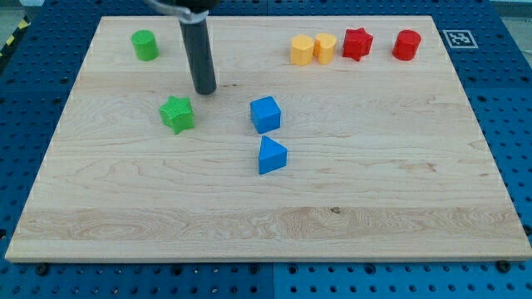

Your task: Push the green circle top left to the blue cube

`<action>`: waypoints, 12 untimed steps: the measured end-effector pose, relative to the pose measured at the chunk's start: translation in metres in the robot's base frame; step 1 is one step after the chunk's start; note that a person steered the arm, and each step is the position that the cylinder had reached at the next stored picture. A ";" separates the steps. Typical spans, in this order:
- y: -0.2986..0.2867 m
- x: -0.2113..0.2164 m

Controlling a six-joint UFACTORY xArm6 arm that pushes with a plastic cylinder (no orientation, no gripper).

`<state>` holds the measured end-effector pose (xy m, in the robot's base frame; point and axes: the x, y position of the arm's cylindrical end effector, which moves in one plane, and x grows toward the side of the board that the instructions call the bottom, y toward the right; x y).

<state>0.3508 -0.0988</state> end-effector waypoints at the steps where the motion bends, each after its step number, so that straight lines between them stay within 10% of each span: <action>1: -0.010 -0.046; 4: -0.123 -0.126; 12: -0.129 -0.017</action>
<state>0.3341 -0.2274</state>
